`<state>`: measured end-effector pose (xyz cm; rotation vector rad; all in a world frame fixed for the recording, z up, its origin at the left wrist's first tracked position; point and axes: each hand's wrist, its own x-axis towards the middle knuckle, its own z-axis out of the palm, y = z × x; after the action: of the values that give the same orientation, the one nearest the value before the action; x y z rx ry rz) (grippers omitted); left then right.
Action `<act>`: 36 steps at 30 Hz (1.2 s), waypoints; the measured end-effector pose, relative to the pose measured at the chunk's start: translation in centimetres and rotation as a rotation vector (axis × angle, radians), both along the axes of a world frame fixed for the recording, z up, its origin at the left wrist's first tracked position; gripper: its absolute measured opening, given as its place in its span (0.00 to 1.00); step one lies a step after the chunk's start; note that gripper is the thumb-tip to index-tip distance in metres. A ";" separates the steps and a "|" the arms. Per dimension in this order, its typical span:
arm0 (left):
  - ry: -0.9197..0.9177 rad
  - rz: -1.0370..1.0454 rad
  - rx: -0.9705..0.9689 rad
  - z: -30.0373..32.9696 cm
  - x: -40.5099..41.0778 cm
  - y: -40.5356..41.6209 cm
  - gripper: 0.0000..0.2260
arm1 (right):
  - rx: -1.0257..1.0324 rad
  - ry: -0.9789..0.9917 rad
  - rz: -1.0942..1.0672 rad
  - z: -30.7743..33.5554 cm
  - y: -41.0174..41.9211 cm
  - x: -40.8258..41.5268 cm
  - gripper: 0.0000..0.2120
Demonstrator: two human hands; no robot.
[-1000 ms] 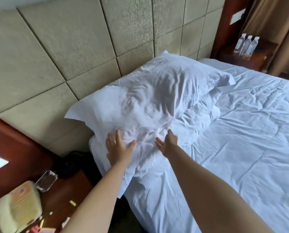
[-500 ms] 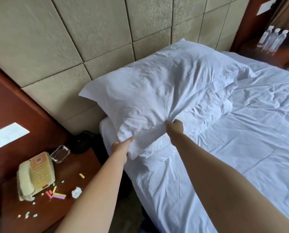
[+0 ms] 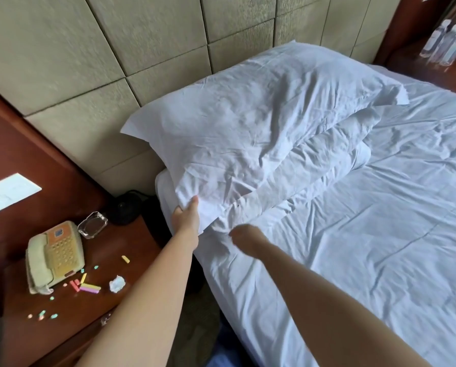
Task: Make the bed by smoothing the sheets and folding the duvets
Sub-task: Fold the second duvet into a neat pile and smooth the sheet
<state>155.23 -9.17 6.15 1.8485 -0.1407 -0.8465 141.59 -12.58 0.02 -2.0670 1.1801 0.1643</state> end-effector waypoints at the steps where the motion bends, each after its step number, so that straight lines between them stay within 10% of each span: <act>1: 0.000 0.003 0.005 0.1 0.0 0.0 0.19 | 0.019 -0.152 -0.238 0.3 -1.4 -0.3 0.14; 6: 0.082 0.004 0.088 0.8 -1.0 0.0 0.17 | 0.470 -0.863 -0.933 4.5 -6.5 -0.1 0.10; 12: 0.081 0.063 0.098 0.9 -1.0 0.3 0.18 | 0.276 -0.081 -0.137 3.0 -5.6 0.0 0.12; 21: 0.239 0.116 0.207 0.6 -2.1 -0.9 0.14 | 0.788 -1.030 -1.102 7.4 -8.8 -2.1 0.09; 27: 0.297 0.085 0.334 0.8 -1.0 -0.9 0.08 | 0.930 -1.049 -1.212 7.0 -9.2 -1.6 0.13; 36: 0.238 0.216 0.355 -1.3 -2.9 0.6 0.08 | 0.518 -0.759 -1.126 5.2 -9.9 -4.3 0.09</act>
<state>152.33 -8.55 4.82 2.0242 0.3745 -0.9761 137.33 -22.50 5.27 -0.6793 1.3925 -0.7077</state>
